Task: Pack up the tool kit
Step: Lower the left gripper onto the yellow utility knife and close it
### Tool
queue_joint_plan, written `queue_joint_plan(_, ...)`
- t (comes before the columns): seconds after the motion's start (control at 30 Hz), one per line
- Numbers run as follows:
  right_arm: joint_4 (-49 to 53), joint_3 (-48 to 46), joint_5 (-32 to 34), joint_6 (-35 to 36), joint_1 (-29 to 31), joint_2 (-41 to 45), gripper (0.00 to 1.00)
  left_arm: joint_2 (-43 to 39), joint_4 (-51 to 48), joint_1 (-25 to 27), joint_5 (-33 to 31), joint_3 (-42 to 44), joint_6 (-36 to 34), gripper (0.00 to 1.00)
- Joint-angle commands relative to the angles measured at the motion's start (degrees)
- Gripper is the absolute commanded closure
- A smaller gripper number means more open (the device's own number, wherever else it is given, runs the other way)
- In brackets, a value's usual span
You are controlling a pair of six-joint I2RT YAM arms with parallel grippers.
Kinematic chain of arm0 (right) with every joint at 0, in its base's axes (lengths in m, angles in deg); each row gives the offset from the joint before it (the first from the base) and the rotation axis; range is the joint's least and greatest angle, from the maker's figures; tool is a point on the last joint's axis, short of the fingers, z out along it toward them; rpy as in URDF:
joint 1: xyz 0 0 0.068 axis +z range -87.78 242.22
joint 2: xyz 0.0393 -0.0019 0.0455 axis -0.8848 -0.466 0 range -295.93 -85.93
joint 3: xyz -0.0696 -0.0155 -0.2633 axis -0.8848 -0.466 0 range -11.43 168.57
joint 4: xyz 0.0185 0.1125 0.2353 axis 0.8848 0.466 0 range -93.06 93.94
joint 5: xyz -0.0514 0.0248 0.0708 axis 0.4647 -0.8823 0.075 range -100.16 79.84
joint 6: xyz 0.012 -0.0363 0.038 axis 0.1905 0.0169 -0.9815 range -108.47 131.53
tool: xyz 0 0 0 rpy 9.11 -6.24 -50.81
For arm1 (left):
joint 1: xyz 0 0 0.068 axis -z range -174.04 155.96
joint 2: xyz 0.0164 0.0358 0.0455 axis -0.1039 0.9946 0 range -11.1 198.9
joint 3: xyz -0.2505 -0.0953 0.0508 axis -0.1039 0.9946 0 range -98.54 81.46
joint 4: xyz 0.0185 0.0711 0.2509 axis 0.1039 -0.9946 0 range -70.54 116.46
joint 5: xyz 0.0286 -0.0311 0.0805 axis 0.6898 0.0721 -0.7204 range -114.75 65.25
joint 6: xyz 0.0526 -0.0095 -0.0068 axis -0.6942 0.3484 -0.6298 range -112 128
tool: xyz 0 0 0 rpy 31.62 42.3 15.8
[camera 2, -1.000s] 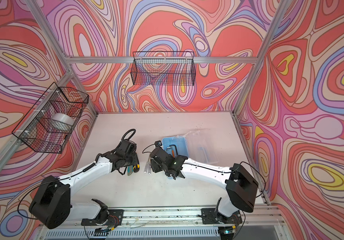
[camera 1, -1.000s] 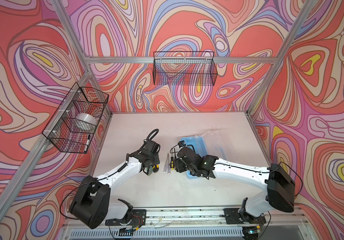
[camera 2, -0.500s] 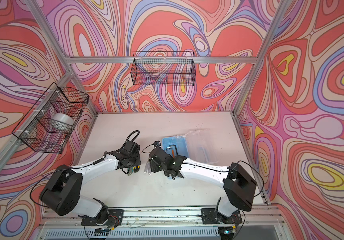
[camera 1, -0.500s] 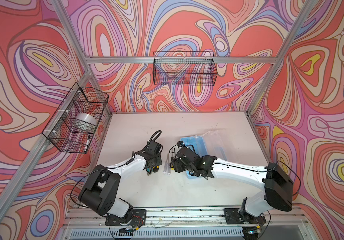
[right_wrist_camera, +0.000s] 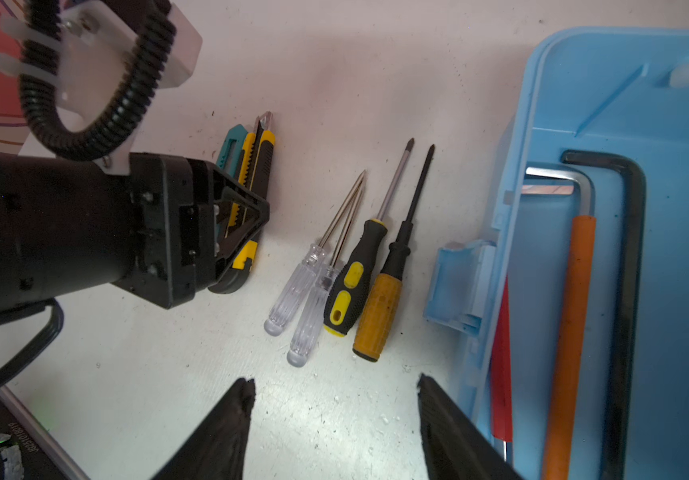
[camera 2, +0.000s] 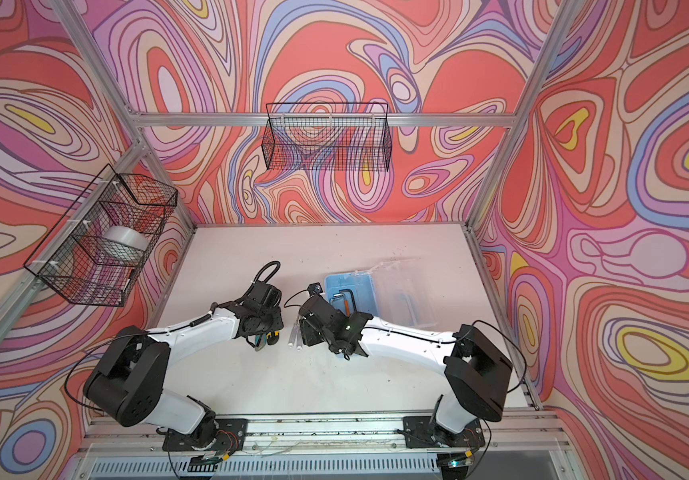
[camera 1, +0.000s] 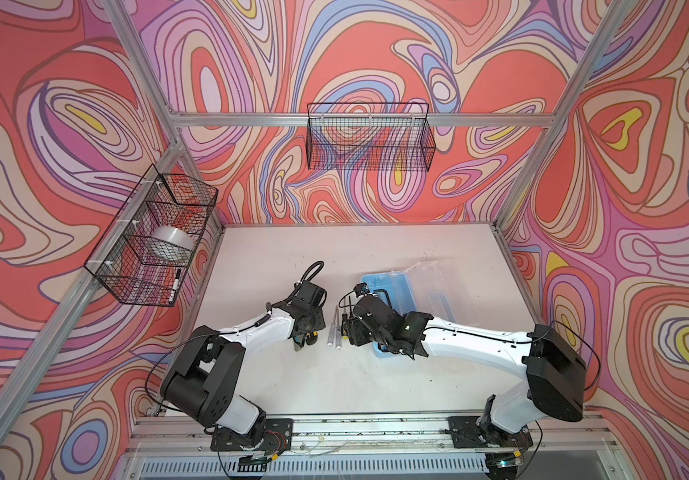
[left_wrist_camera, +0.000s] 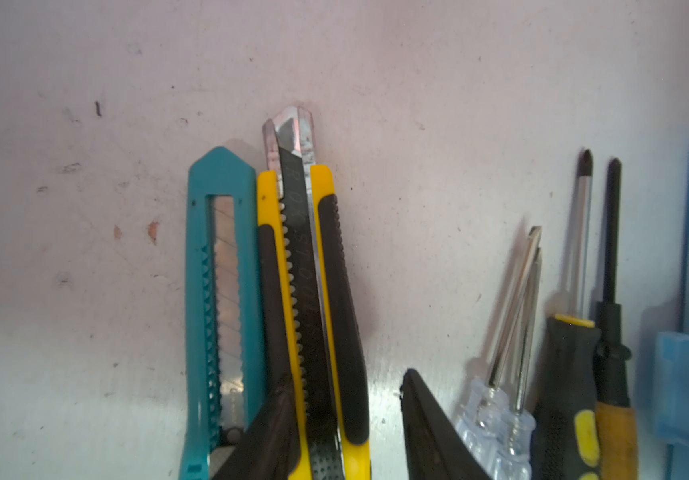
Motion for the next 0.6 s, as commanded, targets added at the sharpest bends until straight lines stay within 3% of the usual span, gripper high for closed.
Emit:
queue_joint_plan(0.0,-1.08,-0.85,0.10,-0.27,0.13,-0.53,0.34,-0.89,-0.89,-0.30,-1.71,0.37,0.42,0.57)
queue_joint_plan(0.57,-2.72,-1.89,-0.80,0.05,-0.45,-1.39,0.34,-1.75,-1.67,-0.27,-2.37,0.87,0.77,0.57)
